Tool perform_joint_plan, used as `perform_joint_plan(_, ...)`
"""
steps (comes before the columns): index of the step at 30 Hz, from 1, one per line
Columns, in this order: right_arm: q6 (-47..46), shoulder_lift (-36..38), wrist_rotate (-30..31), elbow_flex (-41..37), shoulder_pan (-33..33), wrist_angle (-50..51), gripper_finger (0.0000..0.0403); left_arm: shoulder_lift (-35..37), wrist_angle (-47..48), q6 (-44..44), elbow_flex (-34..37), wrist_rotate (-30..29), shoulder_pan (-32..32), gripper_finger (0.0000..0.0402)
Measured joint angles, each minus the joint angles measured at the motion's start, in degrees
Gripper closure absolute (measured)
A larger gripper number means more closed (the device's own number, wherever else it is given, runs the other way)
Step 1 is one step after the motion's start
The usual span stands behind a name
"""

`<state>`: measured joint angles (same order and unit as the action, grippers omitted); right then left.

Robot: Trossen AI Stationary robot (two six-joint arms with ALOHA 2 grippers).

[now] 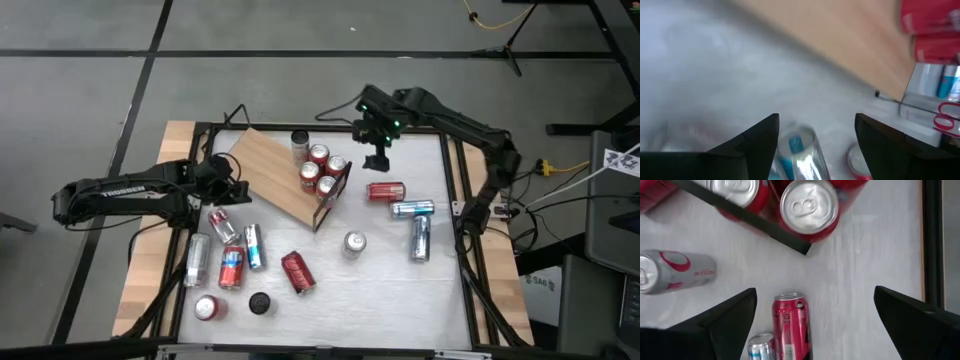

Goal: Pick and place cans onto a shelf
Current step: Put the right pink and white soda can on the shelf aligned with the other right pink and white soda can

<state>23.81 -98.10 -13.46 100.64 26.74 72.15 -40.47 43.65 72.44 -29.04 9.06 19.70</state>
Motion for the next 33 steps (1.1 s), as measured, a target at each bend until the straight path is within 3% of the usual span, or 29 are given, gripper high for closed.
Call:
perform_joint_plan(5, 0.01, 8.88, 1.32, -13.72, -0.02, -10.09, 0.0013, 0.11, 0.37, 4.58, 0.0, 4.94, 0.0, 0.0148)
perform_joint_plan(14, -2.88, 16.3, 1.12, -27.69, -0.02, -17.2, 0.0013, 0.11, 0.24, 5.04, 0.0, 3.5, -0.02, 0.0148)
perform_joint_plan(22, -4.5, 16.2, 0.84, -32.41, -0.09, -19.88, 0.0013, -0.13, -0.74, 3.51, 0.0, 3.16, -0.04, 0.0148)
perform_joint_plan(33, -4.22, 16.14, 0.82, -32.61, -0.09, -21.05, 0.0013, -0.17, -0.85, 3.44, 0.0, -3.53, -4.03, 0.0148)
